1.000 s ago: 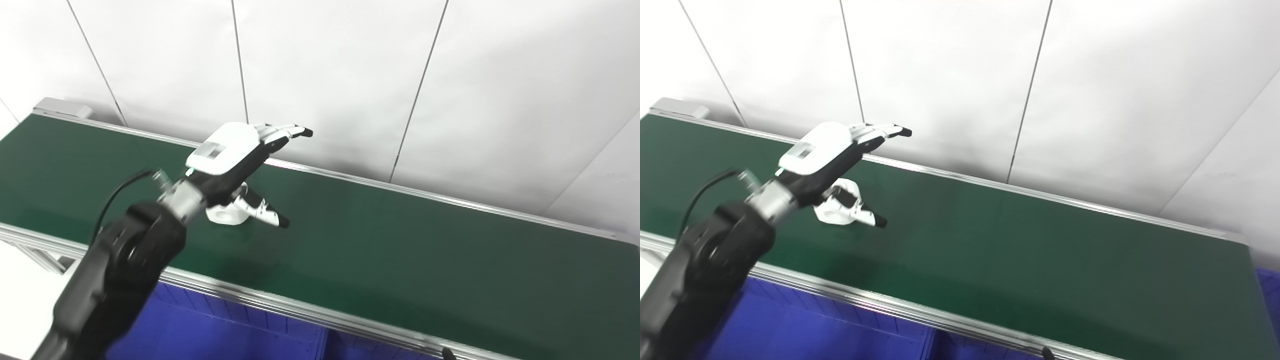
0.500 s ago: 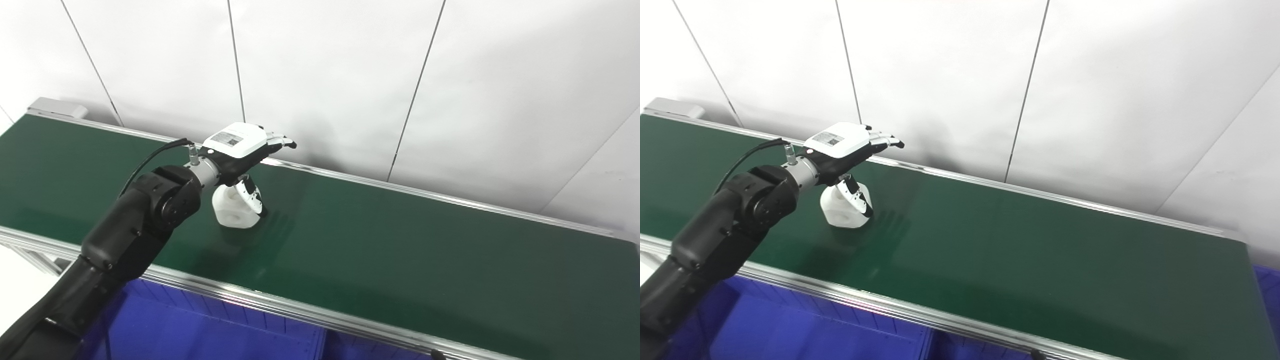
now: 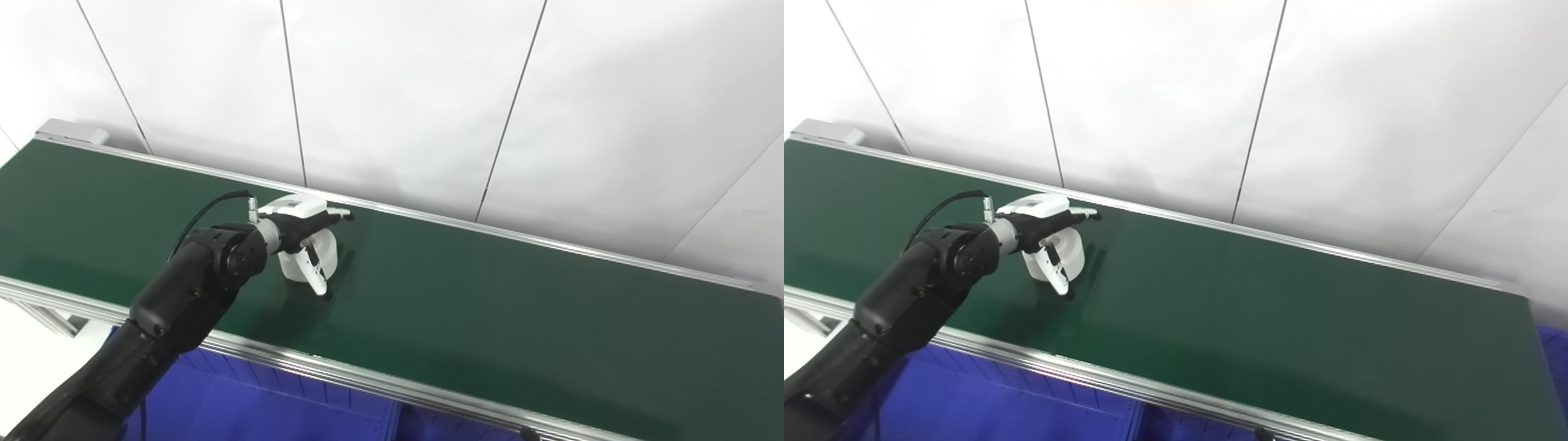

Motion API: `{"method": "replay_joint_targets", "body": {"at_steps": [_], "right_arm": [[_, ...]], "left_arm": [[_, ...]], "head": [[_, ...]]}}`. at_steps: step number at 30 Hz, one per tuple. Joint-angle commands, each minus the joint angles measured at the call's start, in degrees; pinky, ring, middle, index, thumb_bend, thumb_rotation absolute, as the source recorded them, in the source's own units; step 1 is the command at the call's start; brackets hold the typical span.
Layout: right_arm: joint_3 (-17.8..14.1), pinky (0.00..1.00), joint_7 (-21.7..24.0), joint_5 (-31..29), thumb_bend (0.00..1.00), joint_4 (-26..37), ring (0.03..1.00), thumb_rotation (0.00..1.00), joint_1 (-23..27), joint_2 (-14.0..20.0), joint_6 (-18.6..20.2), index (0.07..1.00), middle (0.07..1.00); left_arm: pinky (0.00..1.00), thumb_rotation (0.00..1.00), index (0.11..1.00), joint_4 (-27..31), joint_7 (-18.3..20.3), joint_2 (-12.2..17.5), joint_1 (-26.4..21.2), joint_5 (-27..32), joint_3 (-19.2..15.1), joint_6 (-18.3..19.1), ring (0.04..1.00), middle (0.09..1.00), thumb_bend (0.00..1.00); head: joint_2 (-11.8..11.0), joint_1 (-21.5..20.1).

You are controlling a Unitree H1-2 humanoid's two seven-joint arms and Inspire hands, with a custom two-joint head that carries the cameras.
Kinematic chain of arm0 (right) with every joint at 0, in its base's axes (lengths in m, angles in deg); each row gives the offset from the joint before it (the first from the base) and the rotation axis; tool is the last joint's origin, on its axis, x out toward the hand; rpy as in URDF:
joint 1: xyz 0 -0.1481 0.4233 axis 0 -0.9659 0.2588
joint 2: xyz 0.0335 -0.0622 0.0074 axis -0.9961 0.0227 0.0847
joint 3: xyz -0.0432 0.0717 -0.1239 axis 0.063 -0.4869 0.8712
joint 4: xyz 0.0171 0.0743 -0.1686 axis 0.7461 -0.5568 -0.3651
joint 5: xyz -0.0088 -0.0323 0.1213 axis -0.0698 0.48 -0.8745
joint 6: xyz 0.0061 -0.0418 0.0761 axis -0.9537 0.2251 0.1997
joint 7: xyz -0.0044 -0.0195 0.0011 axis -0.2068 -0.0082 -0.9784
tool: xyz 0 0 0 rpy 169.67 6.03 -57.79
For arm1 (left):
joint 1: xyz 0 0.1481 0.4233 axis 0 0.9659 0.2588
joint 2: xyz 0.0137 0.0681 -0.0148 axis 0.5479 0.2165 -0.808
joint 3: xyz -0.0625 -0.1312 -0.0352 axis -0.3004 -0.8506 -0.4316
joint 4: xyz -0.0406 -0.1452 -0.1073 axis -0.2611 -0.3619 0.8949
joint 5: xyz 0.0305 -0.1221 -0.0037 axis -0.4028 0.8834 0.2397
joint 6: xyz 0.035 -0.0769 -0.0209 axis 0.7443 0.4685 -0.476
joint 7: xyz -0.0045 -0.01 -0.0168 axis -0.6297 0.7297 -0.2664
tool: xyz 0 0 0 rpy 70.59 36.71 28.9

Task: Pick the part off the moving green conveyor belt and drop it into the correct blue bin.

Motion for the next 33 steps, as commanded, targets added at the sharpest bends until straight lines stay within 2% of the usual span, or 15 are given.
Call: {"method": "replay_joint_targets", "body": {"at_steps": [1,2,5,7,9,11,12,13,14,15,16,19,27,31,33], "right_arm": [[0.42,0.82,1.07,-0.36,0.77,2.42,0.873,1.00,-0.82,-0.11,0.46,0.882,0.966],[0.50,0.82,1.14,-0.38,0.77,2.73,0.874,1.00,-0.89,-0.11,0.84,0.883,0.968],[0.56,0.81,1.23,-0.35,0.78,2.86,0.872,1.00,-0.91,-0.04,0.87,0.879,0.974],[0.51,0.81,1.39,-0.69,0.79,2.75,0.866,1.00,-0.87,-0.05,0.95,0.878,0.968],[0.51,0.81,1.51,-0.91,0.80,2.94,0.864,1.00,-0.90,-0.11,1.28,0.875,0.972],[0.51,0.80,1.55,-0.93,0.80,3.13,0.863,1.00,-0.91,-0.19,1.41,0.872,0.971],[0.50,0.80,1.48,-0.82,0.80,3.08,0.862,1.00,-0.91,-0.27,1.21,0.871,0.970],[0.50,0.80,1.43,-0.74,0.79,3.04,0.859,1.00,-0.92,-0.32,1.07,0.871,0.965],[0.49,0.80,1.38,-0.58,0.79,3.03,0.857,1.00,-0.93,-0.36,0.97,0.872,0.962],[0.49,0.80,1.35,-0.47,0.79,3.03,0.853,1.00,-0.94,-0.39,0.91,0.871,0.959],[0.50,0.80,1.40,-0.45,0.79,3.01,0.851,1.00,-0.92,-0.33,0.99,0.872,0.958],[0.53,0.80,1.46,-0.26,0.81,3.22,0.845,1.00,-1.00,-0.27,1.33,0.867,0.952],[0.86,0.80,1.29,0.26,0.82,3.66,0.846,1.00,-1.28,-0.57,2.08,0.862,0.954],[0.99,0.79,1.41,0.34,0.81,3.54,0.838,1.00,-1.12,-0.56,1.75,0.851,0.950],[1.01,0.78,1.30,0.41,0.82,3.82,0.838,1.00,-1.21,-0.68,2.02,0.850,0.950]], "left_arm": [[0.87,0.17,0.932,1.96,-0.14,1.50,-2.92,-2.09,0.01,1.87,0.924,0.944,1.00],[0.86,0.16,0.926,2.12,-0.29,1.60,-2.92,-2.91,0.40,1.80,0.916,0.940,1.00],[0.73,0.14,0.848,2.30,-0.58,2.27,-3.08,-6.31,2.44,0.15,0.836,0.880,1.00],[0.70,0.14,0.773,2.45,1.59,2.84,-3.81,-9.53,4.68,-0.09,0.808,0.848,0.99],[0.67,0.13,0.739,2.58,4.17,3.45,-4.83,-12.71,7.03,-0.41,0.789,0.826,0.93],[0.65,0.10,0.728,2.66,5.16,3.82,-5.43,-14.44,8.34,-1.03,0.772,0.808,0.90],[0.64,0.09,0.723,2.36,2.70,3.68,-5.24,-14.77,8.37,-1.82,0.764,0.800,0.89],[0.55,0.05,0.676,2.13,0.84,3.53,-5.05,-14.95,8.26,-2.37,0.654,0.650,0.72],[0.50,0.02,0.652,1.42,-2.56,3.06,-4.58,-14.39,7.53,-3.22,0.598,0.574,0.63],[0.42,0.01,0.578,0.88,-4.90,2.73,-4.26,-13.95,6.99,-3.84,0.496,0.487,0.56],[0.38,0.00,0.544,0.23,-7.38,2.27,-3.90,-13.16,6.30,-4.55,0.454,0.454,0.53],[0.36,0.00,0.508,-0.41,-10.73,1.33,-3.45,-11.44,5.01,-5.66,0.447,0.452,0.52],[0.36,0.00,0.492,0.07,-12.90,0.17,-2.31,-8.74,4.22,-7.05,0.439,0.482,0.52],[0.31,0.00,0.489,1.49,-14.18,-0.06,-1.42,-7.63,3.83,-8.52,0.390,0.471,0.52],[0.35,0.00,0.489,2.67,-13.93,0.07,-1.19,-6.98,3.48,-8.78,0.421,0.475,0.52]], "head": [[0.00,-0.01],[0.08,-0.04],[0.33,-0.12],[0.46,-0.16],[0.51,-0.19],[0.59,-0.18],[0.58,-0.20],[0.58,-0.20],[0.57,-0.23],[0.57,-0.23],[0.57,-0.23],[0.72,-0.20],[1.13,-0.55],[1.40,-0.41],[1.84,-0.07]]}}
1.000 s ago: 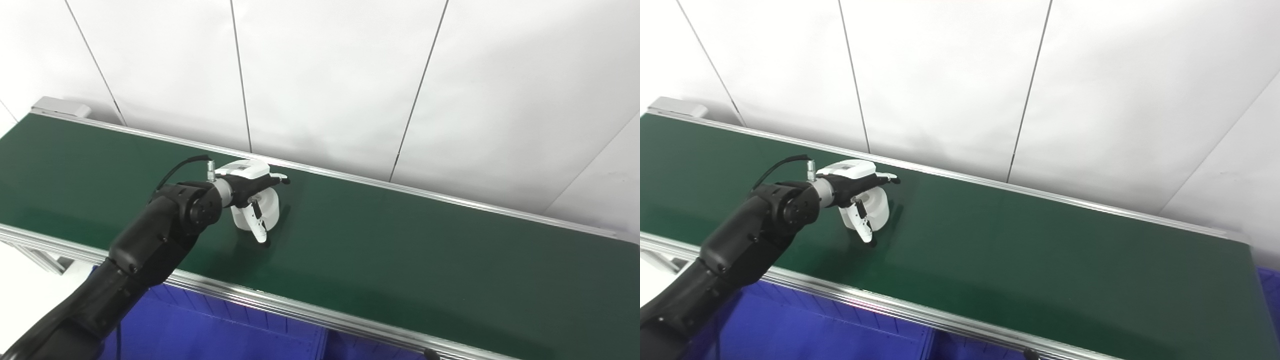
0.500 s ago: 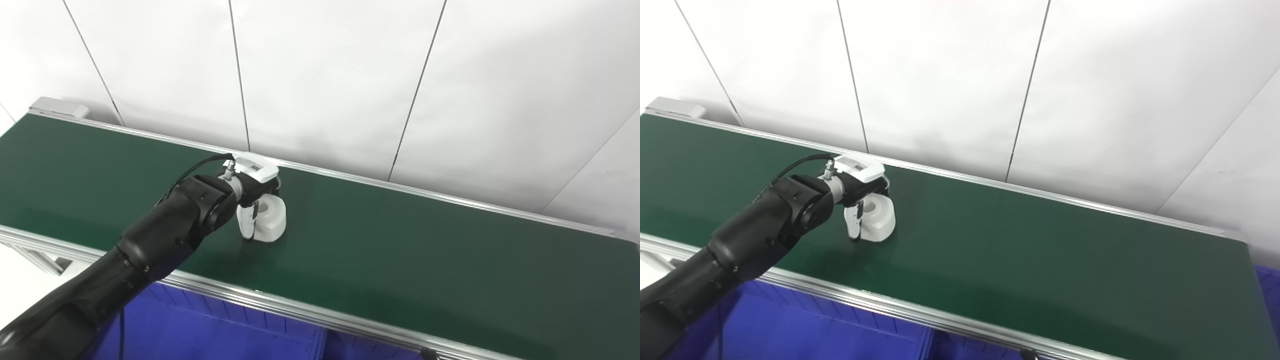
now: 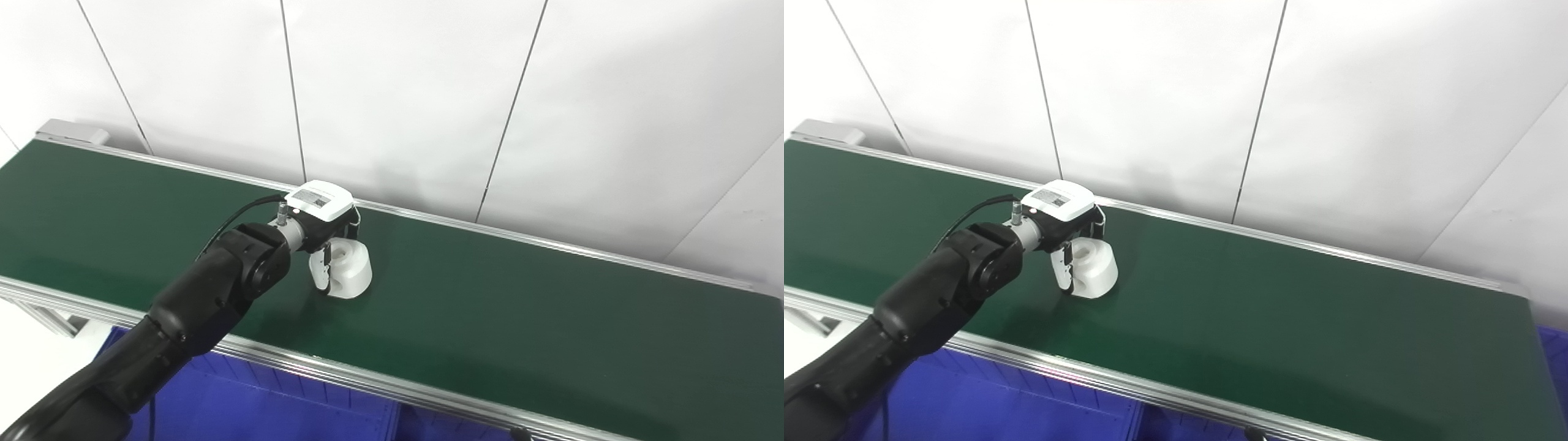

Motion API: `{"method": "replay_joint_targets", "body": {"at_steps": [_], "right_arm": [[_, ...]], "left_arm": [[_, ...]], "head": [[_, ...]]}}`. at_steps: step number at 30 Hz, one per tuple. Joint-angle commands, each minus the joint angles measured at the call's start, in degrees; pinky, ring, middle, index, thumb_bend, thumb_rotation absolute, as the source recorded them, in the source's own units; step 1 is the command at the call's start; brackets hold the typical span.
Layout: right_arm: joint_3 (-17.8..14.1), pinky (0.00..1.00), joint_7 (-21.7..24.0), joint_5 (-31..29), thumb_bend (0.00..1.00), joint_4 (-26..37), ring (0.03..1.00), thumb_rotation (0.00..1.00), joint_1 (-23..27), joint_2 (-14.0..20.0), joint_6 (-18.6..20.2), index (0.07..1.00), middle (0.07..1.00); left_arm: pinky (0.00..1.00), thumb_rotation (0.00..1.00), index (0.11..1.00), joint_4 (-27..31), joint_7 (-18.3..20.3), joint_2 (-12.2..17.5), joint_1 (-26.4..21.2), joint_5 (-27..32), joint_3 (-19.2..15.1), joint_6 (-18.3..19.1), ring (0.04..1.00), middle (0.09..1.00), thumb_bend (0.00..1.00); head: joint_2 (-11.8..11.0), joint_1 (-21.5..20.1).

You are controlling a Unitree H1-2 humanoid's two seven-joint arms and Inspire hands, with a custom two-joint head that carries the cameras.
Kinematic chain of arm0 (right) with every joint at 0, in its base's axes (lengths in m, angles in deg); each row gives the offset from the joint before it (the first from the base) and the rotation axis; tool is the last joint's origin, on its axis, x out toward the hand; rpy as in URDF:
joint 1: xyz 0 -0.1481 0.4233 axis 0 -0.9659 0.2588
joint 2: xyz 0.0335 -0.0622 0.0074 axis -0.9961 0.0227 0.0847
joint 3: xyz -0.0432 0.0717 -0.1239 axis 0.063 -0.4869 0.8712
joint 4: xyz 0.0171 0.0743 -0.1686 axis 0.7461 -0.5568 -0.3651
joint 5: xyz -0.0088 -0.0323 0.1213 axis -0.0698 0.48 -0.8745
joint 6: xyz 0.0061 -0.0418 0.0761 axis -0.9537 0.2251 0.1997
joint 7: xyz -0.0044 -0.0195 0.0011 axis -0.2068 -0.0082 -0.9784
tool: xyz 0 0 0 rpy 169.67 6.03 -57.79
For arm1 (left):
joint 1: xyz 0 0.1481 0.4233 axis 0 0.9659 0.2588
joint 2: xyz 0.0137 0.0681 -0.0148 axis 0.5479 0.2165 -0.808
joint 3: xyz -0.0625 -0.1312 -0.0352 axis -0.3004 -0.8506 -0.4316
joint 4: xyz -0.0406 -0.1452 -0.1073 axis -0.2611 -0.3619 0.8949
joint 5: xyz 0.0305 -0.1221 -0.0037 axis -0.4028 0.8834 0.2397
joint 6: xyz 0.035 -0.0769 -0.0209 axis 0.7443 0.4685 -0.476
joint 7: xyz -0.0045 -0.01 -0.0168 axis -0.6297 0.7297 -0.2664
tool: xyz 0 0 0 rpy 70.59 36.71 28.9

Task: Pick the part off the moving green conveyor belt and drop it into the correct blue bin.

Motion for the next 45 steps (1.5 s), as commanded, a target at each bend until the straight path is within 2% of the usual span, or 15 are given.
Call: {"method": "replay_joint_targets", "body": {"at_steps": [1,4,5,10,11,12,14,18,21,25,28,29,34,40,45], "right_arm": [[0.40,0.78,0.35,0.40,0.83,2.06,0.837,1.00,-0.74,-0.63,0.04,0.849,0.951],[0.48,0.77,0.51,0.59,0.83,3.07,0.835,1.00,-0.81,-0.47,0.85,0.854,0.959],[0.49,0.76,0.50,0.74,0.83,3.62,0.834,1.00,-0.85,-0.46,1.33,0.858,0.960],[0.75,0.80,0.76,0.08,0.83,7.32,0.844,1.00,-0.85,-0.62,5.25,0.872,0.957],[0.79,0.80,0.80,0.06,0.82,8.12,0.847,1.00,-0.76,-0.59,6.01,0.875,0.957],[0.79,0.81,0.85,-0.20,0.82,8.21,0.847,1.00,-0.53,-0.50,5.92,0.875,0.955],[0.84,0.81,0.92,-0.45,0.82,9.09,0.846,1.00,-0.25,-0.42,6.23,0.871,0.955],[0.84,0.83,1.00,-0.53,0.79,12.01,0.859,1.00,-0.56,-0.16,8.52,0.866,0.955],[0.46,0.83,1.08,-1.21,0.78,13.77,0.857,1.00,-0.66,0.15,10.38,0.869,0.948],[-0.07,0.81,1.49,-2.34,0.77,15.68,0.843,1.00,-0.32,0.84,12.44,0.860,0.938],[-0.47,0.79,2.10,-3.44,0.78,16.74,0.834,1.00,0.30,1.47,13.95,0.851,0.933],[-0.65,0.79,2.26,-3.85,0.78,16.92,0.828,1.00,0.57,1.68,14.22,0.848,0.929],[-1.15,0.77,2.63,-4.89,0.77,17.61,0.813,1.00,1.22,2.52,15.22,0.838,0.914],[-1.33,0.74,2.63,-4.93,0.78,18.41,0.798,1.00,1.74,3.20,16.60,0.820,0.898],[-1.56,0.74,2.73,-5.34,0.78,17.71,0.803,1.00,2.03,3.19,16.20,0.817,0.898]], "left_arm": [[0.36,0.00,0.489,3.09,-1.60,0.43,-1.49,1.05,-1.45,-0.95,0.428,0.476,0.52],[0.35,0.00,0.491,7.47,-0.97,0.69,-0.53,1.92,-2.80,-0.59,0.419,0.499,0.51],[0.36,0.00,0.499,9.56,-0.18,0.95,-0.22,2.17,-3.30,-0.50,0.418,0.499,0.51],[0.38,0.00,0.487,21.73,5.18,2.46,2.44,3.29,-6.49,0.73,0.430,0.514,0.50],[0.37,0.00,0.487,23.80,6.46,2.85,2.94,3.49,-7.11,0.94,0.425,0.519,0.50],[0.35,0.00,0.495,26.22,7.85,3.28,3.92,3.52,-7.83,1.38,0.419,0.506,0.50],[0.35,0.00,0.504,30.49,10.65,3.98,5.67,3.62,-9.29,2.18,0.408,0.478,0.50],[0.28,0.00,0.523,37.22,14.46,5.29,11.45,3.82,-11.90,2.35,0.367,0.447,0.50],[0.25,0.00,0.527,39.45,15.95,5.55,15.18,3.49,-13.10,1.70,0.354,0.443,0.50],[0.33,0.00,0.524,39.77,15.95,5.45,21.54,2.55,-14.65,1.04,0.382,0.446,0.50],[0.37,0.00,0.521,37.63,15.44,5.71,27.61,-0.66,-14.69,0.29,0.393,0.450,0.50],[0.35,0.00,0.523,36.54,15.13,5.84,29.45,-2.02,-14.41,-0.13,0.381,0.462,0.50],[0.32,0.00,0.525,30.34,8.75,5.57,36.31,-5.62,-14.06,-3.59,0.368,0.460,0.50],[0.36,0.00,0.522,21.69,0.25,4.86,38.66,-9.48,-11.90,-6.91,0.385,0.448,0.50],[0.36,0.00,0.521,18.92,0.52,4.77,38.41,-13.14,-10.73,-5.72,0.388,0.454,0.50]], "head": [[0.22,0.22],[1.52,1.14],[2.77,1.84],[6.55,4.37],[8.23,5.46],[8.48,5.63],[10.76,7.21],[12.66,9.16],[13.17,10.49],[13.79,12.45],[14.38,14.04],[14.48,14.23],[14.69,14.04],[14.72,14.17],[14.42,13.94]]}}
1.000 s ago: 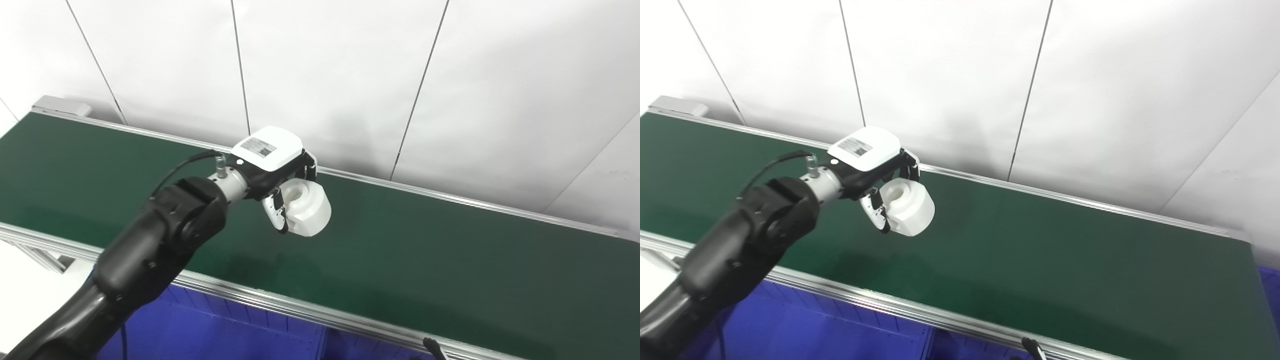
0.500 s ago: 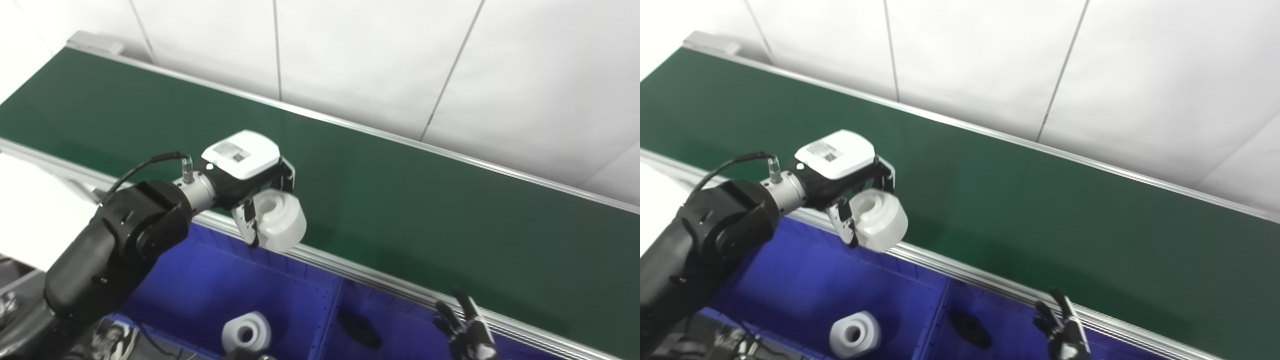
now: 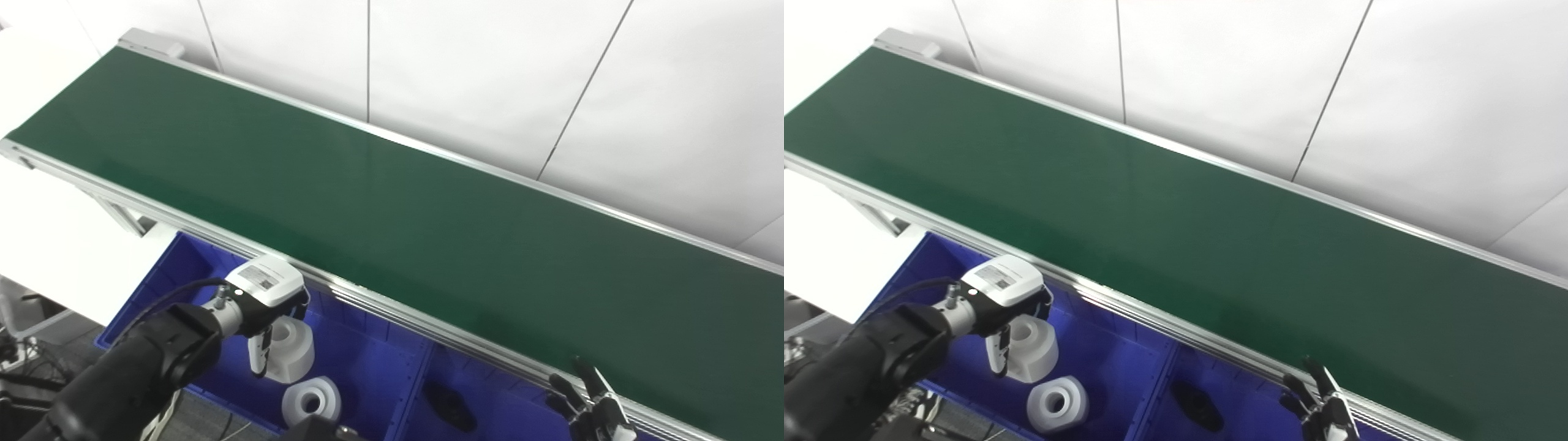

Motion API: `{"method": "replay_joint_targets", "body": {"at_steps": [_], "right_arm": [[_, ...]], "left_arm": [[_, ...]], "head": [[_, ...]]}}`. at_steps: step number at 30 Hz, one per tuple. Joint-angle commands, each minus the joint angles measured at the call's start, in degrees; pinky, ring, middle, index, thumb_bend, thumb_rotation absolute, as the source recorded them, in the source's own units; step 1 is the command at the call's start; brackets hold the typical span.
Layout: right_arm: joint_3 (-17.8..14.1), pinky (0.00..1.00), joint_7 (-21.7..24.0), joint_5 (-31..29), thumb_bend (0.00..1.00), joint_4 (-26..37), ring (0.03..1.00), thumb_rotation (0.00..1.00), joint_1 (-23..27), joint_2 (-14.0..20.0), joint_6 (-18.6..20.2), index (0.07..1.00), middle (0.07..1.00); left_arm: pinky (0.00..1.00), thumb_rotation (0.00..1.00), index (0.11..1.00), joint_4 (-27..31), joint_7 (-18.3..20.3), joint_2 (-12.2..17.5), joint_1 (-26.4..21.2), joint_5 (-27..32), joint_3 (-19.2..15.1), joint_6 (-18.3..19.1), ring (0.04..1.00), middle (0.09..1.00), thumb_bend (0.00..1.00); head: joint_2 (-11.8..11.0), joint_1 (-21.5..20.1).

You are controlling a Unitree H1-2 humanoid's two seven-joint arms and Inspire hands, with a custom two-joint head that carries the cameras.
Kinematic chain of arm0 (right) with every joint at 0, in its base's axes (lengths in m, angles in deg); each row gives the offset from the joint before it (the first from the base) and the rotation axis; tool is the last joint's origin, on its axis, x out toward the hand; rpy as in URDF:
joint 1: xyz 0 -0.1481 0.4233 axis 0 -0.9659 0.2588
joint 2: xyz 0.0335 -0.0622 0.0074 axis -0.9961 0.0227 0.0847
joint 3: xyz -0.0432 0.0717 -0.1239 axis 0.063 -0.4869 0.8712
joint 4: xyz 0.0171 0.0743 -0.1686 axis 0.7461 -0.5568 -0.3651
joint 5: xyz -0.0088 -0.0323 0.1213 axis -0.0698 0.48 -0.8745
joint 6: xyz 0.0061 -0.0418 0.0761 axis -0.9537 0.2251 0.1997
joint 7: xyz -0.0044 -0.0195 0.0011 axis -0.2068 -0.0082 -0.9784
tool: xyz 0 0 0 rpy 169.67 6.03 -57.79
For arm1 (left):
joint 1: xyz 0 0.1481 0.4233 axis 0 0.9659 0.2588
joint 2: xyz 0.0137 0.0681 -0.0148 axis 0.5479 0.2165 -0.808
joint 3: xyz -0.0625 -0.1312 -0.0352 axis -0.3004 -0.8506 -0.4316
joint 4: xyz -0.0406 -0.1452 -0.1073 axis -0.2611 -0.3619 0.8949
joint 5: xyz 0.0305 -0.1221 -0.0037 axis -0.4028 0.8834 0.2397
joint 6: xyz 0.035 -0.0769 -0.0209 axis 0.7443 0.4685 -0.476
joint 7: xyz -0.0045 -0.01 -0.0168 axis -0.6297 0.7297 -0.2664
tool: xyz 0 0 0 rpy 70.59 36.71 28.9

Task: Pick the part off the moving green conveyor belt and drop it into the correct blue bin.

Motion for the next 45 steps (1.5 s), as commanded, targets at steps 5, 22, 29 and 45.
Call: {"method": "replay_joint_targets", "body": {"at_steps": [5,22,29,45], "right_arm": [[0.20,0.74,0.42,0.37,0.79,1.38,0.790,1.00,-0.07,-0.88,-0.21,0.812,0.888],[-0.37,0.72,0.78,-0.10,0.79,0.68,0.792,1.00,0.60,-0.75,-0.63,0.806,0.890],[0.07,0.71,-0.02,1.27,0.78,0.08,0.776,1.00,1.87,-1.86,-0.27,0.795,0.876],[5.35,0.72,-8.76,13.42,0.83,-5.86,0.779,1.00,1.78,-11.65,-12.21,0.894,0.864]], "left_arm": [[0.47,0.03,0.510,0.28,0.71,1.96,-1.40,-7.93,1.23,-0.27,0.514,0.580,0.51],[0.99,0.96,0.917,35.25,42.54,6.06,-6.48,1.28,2.37,16.31,0.924,0.936,1.00],[0.78,0.85,0.897,33.76,20.66,17.05,-11.43,92.71,-13.02,24.31,0.858,0.887,0.98],[1.00,0.86,1.000,30.32,-2.46,-15.66,1.92,98.22,-18.13,24.30,0.995,0.997,0.94]], "head": [[0.05,-0.79],[-0.04,-1.54],[0.60,-9.89],[-0.95,-38.52]]}}
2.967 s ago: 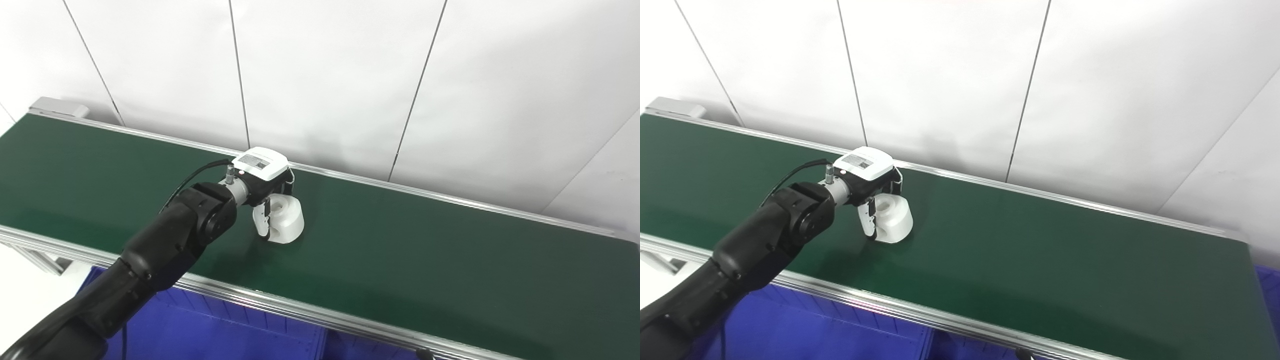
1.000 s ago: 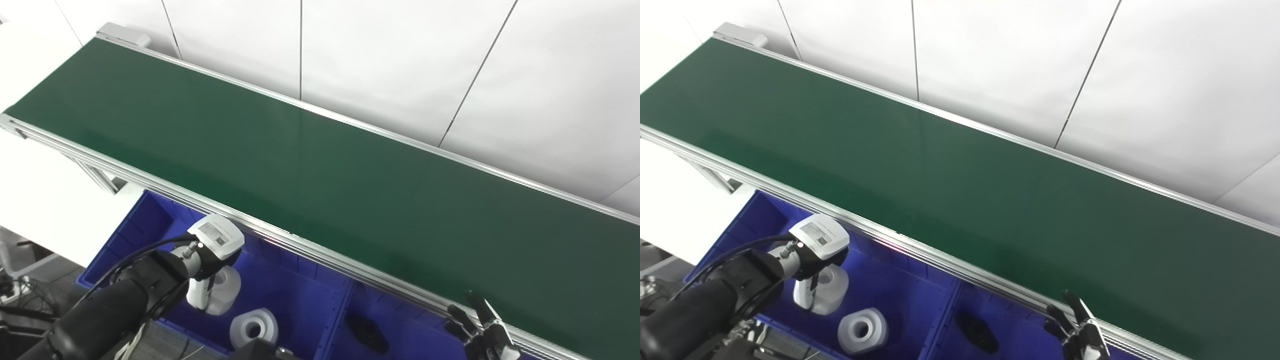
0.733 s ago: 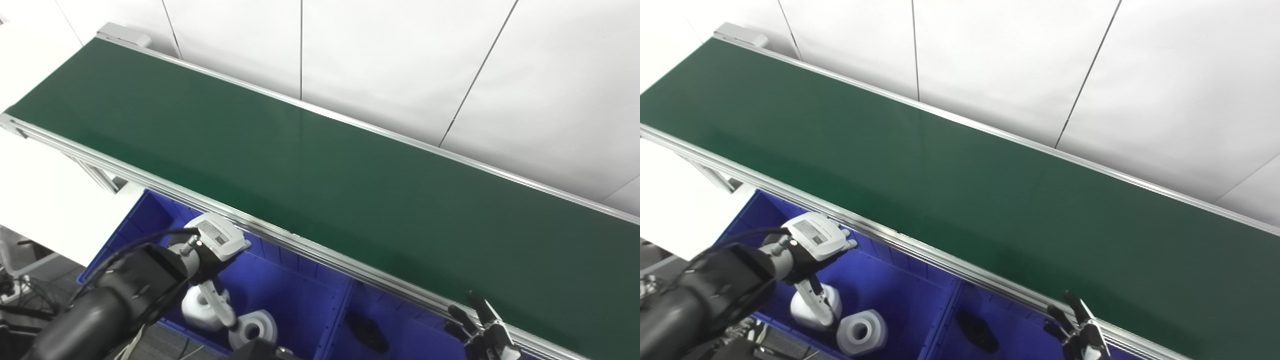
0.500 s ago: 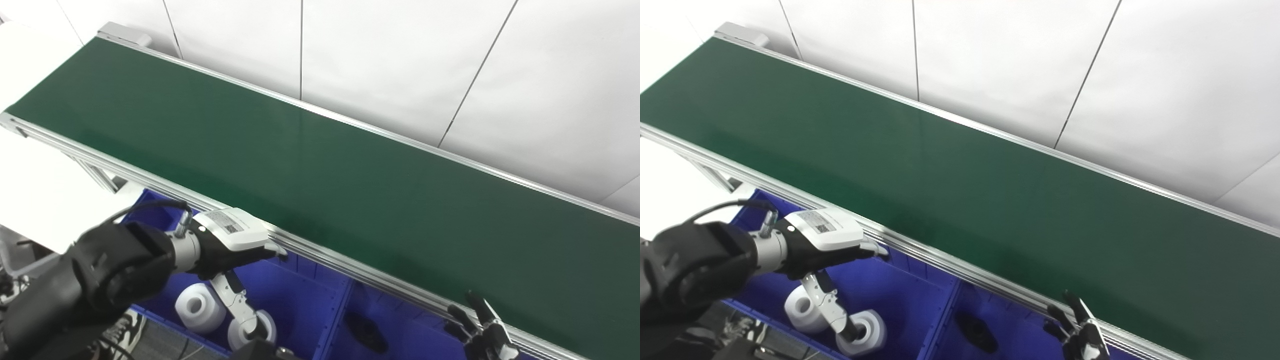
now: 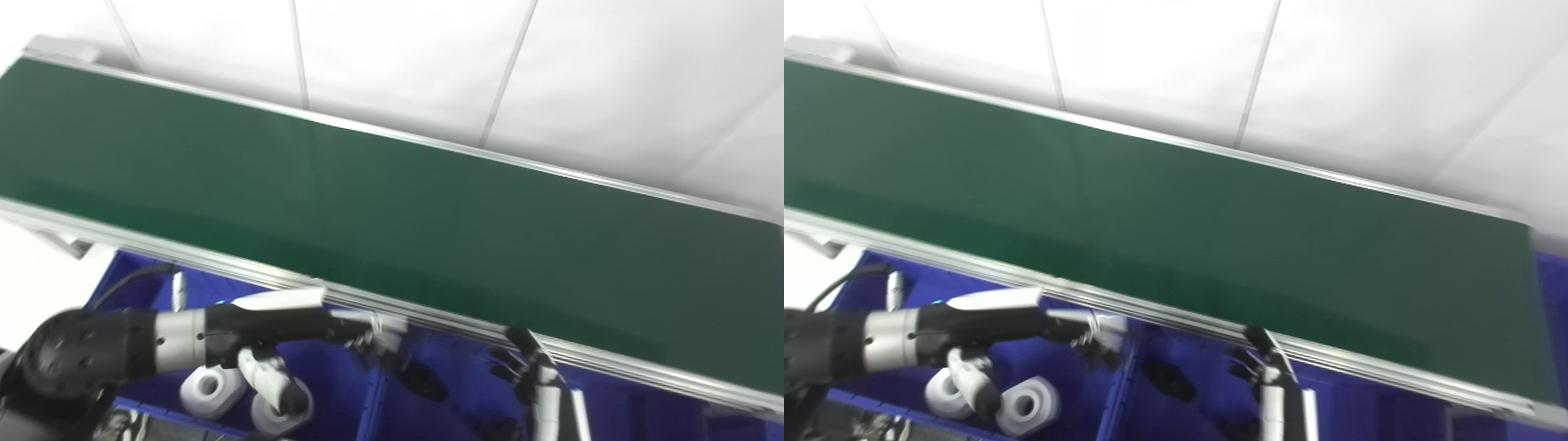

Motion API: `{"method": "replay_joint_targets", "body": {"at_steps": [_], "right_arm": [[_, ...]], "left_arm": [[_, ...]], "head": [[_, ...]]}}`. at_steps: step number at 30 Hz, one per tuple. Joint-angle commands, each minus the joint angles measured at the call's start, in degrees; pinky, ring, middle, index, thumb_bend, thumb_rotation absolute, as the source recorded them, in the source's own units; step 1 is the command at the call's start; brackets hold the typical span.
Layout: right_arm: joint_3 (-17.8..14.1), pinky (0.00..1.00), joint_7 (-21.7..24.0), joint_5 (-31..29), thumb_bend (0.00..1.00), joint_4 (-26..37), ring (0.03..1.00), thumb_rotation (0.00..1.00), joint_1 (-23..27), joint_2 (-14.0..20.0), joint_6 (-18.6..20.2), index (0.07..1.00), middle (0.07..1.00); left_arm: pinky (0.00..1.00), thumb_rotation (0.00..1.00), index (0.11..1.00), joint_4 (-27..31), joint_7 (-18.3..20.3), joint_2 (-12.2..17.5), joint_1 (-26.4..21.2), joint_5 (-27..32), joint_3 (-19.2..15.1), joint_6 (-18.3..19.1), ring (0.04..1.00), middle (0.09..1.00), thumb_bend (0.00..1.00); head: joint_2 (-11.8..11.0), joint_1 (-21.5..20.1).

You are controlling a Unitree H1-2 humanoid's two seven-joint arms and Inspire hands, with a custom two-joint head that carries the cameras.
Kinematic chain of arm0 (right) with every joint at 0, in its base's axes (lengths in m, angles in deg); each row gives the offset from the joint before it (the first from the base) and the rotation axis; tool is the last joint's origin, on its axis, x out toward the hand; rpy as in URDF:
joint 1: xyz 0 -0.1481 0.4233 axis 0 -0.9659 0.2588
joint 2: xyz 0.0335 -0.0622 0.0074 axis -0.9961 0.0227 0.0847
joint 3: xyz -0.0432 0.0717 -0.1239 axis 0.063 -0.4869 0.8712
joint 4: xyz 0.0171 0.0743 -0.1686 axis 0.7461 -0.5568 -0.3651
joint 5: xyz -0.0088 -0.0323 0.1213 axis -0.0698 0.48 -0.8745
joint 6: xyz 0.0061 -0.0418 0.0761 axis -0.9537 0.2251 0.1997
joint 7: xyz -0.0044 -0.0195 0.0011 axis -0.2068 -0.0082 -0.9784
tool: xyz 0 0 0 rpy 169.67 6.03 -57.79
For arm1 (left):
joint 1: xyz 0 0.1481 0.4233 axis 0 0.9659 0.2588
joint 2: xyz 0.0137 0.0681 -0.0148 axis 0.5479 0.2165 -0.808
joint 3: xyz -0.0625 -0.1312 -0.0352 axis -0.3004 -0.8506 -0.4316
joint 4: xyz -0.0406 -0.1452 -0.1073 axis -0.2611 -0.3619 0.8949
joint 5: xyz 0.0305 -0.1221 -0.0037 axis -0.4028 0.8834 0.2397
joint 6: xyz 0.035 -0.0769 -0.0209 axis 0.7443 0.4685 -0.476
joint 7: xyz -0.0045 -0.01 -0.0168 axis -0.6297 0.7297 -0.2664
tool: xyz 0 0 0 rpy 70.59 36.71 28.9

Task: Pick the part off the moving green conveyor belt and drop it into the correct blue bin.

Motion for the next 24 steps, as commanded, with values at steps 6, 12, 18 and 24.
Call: {"method": "replay_joint_targets", "body": {"at_steps": [6,12,18,24], "right_arm": [[4.78,0.75,-9.74,10.12,0.79,4.54,0.818,1.00,-1.77,-9.31,-14.80,0.940,0.908],[6.88,0.76,-15.33,15.93,0.80,7.46,0.810,1.00,-3.05,-10.11,-20.24,0.937,0.904],[6.74,0.79,-18.00,20.87,0.79,10.12,0.826,1.00,-3.25,-9.16,-22.14,0.921,0.909],[7.43,0.76,-18.01,23.12,0.79,14.79,0.822,1.00,-3.48,-8.26,-20.77,0.928,0.905]], "left_arm": [[1.00,0.82,1.000,3.76,-19.25,-12.51,2.20,-3.10,-2.80,-0.10,1.000,1.000,1.00],[1.00,0.89,1.000,-0.10,-22.78,-16.38,4.19,-12.01,1.86,-13.48,1.000,1.000,1.00],[1.00,0.91,1.000,-0.18,-25.36,-17.78,6.04,-16.21,4.09,-20.93,1.000,1.000,1.00],[1.00,0.96,1.000,-2.83,-29.56,-20.93,7.00,-20.28,5.41,-31.53,1.000,1.000,1.00]], "head": [[-0.01,-5.12],[0.03,-8.93],[1.24,-8.69],[4.41,-8.23]]}}
